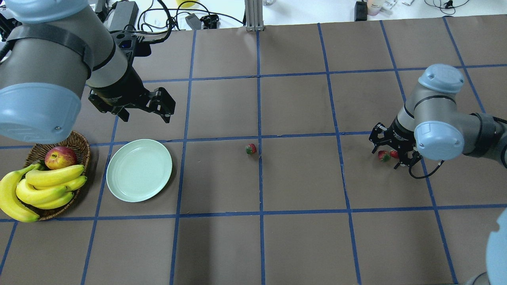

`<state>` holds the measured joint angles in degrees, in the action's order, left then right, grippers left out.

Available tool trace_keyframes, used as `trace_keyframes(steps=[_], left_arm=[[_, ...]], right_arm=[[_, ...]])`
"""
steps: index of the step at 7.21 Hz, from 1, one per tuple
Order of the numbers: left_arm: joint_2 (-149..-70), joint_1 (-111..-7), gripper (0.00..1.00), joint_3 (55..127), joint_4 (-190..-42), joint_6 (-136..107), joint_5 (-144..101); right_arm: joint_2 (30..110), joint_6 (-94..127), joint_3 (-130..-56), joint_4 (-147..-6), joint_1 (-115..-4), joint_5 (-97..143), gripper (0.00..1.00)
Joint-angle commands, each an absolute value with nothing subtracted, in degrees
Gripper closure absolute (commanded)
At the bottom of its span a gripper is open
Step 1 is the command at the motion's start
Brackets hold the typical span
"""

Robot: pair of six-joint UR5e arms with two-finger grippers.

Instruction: Collect all strawberries into plate

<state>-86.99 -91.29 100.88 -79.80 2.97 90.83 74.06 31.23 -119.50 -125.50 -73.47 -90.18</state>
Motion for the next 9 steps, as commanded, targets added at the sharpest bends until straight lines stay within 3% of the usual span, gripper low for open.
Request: trace_keyframes(steps=[1,2,3,6,9], left_arm=[[-86.9,-91.2,0.0,100.9,-79.8,4.1,90.9],[-86.9,-91.2,0.0,100.9,-79.8,4.1,90.9],[-86.9,-91.2,0.0,101.0,-79.8,4.1,90.9],[-86.9,-91.2,0.0,101.0,-79.9,4.2,90.9],[-87.1,-91.3,0.0,101.0,-79.8,4.1,90.8]], right_arm=[[73.9,31.1,-119.4,-125.8,-73.5,-89.9,0.46],[73.8,31.1,-119.4,-126.2,-73.5,-89.9,0.65],[73.8,31.1,-119.4,-126.6,-73.5,-89.9,0.75],[74.8,33.3,-118.5,-126.2,-75.6,-90.0,0.74],[74.0,34.4,-111.8,-125.6,-89.0,-88.3,0.68]])
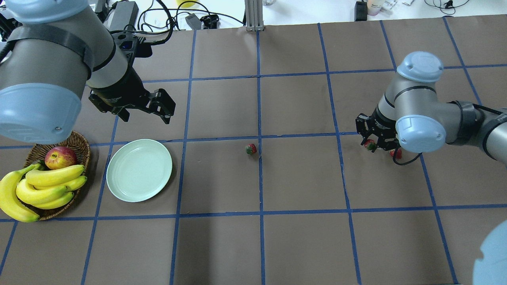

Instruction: Collect all strawberries into plate

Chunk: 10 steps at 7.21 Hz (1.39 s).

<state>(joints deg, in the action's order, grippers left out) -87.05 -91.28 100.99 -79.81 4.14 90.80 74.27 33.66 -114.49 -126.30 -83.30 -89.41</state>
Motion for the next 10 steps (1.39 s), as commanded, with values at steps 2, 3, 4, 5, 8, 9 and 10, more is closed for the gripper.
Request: trace_keyframes(steps=[2,3,4,5,8,9,10], left_arm=[[-87.1,-91.2,0.0,101.1,-79.9,4.2,90.9],[-87.2,-91.3,0.0,101.1,-79.8,4.3,90.8],[-87.1,-91.2,0.0,101.1,-79.9,4.3,90.9],[-87.1,-91.3,0.0,101.1,-79.9,4.3,90.9],[-87.0,-91.2,0.0,101.0,-79.9,4.3,90.9],[-86.6,-91.2,0.0,100.6,-79.9,4.7,90.9],[-86.6,-91.2,0.0,100.4,-79.8,6.9,91.0]], right_arm=[[74.0,41.1,-110.4,-124.3,-95.0,-81.7,0.69],[73.8,48.7,-110.2,-125.2,-99.9,-80.5,0.68],[72.8,55.5,-109.6,-127.3,-105.0,-80.1,0.68],[71.0,62.4,-109.0,-129.3,-108.8,-78.2,0.66],[65.8,78.5,-102.8,-132.0,-116.5,-75.7,0.64],[63.6,79.7,-100.7,-132.1,-117.6,-76.0,0.63],[62.2,79.8,-100.2,-132.5,-117.6,-76.5,0.63]])
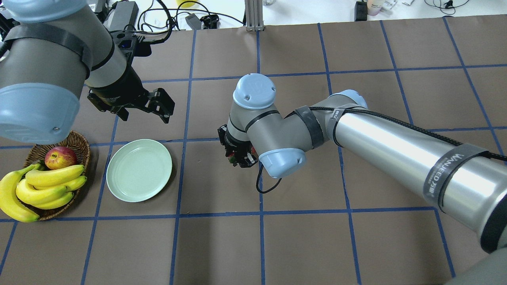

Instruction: Collect all strawberries into plate

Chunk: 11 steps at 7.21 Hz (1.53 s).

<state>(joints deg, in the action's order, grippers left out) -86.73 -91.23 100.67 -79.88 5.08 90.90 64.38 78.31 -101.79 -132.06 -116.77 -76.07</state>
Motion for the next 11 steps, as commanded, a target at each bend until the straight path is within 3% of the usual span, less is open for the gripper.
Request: trace_keyframes(steps=[1,3,4,9,11], left_arm=[[-86.6,-91.2,0.0,100.4,-79.8,6.9,91.1],[-86.6,-91.2,0.0,100.7,-79.8,6.9,91.0],[-86.3,-91.2,0.0,100.6,-79.8,6.9,90.8],[-86.3,-91.2,0.0,101.1,-80.0,6.9,90.9],[-86.4,-91.2,0.0,101.1,-80.0,6.9,90.9]], right_arm=[[61.0,79.8,-100.3,-133.1,-117.6,-76.6,0.6],[59.6,79.7,-100.4,-134.6,-117.7,-76.6,0.42],[59.5,79.8,-100.7,-134.6,-117.7,-76.4,0.0],[66.8,75.8,-99.7,-129.0,-116.0,-83.2,0.0],[72.3,67.5,-100.7,-123.4,-108.2,-86.6,0.0]])
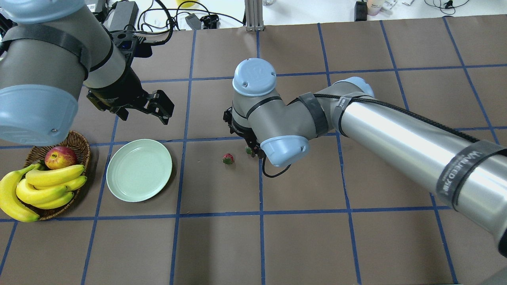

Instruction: Collect all strawberries into plate

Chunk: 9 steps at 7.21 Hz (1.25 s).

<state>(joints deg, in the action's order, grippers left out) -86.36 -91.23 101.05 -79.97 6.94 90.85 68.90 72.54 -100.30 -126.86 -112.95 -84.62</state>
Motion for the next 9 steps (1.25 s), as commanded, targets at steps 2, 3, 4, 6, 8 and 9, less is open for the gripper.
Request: trace_keyframes(steps=[2,3,4,6,8,9], left_arm=[[-86.2,-91.2,0.0,101.1,-80.2,6.9,91.0],[-86.2,-91.2,0.0,101.0,-80.3,7.0,91.1],[-86.2,-91.2,0.0,101.0,-80.3,6.9,91.0],[-86.3,-91.2,0.0,101.1,-80.3,6.9,90.9],[-86.3,-91.2,0.0,101.1,-80.3,7.0,90.9],[-86.4,-91.2,0.0,101.1,-80.4,7.0,90.9]], right_arm=[[75.7,48.4,-102.6,-118.6,-100.4,-87.5,0.0],[76.2,39.4,-105.4,-119.3,-96.7,-88.3,0.0],[76.5,31.8,-107.9,-119.7,-92.7,-88.2,0.0],[76.5,13.4,-110.7,-119.6,-81.6,-88.1,0.0],[75.9,0.9,-112.4,-124.0,-75.3,-89.6,0.0],[75.8,-0.1,-113.3,-124.0,-74.9,-91.1,0.0]])
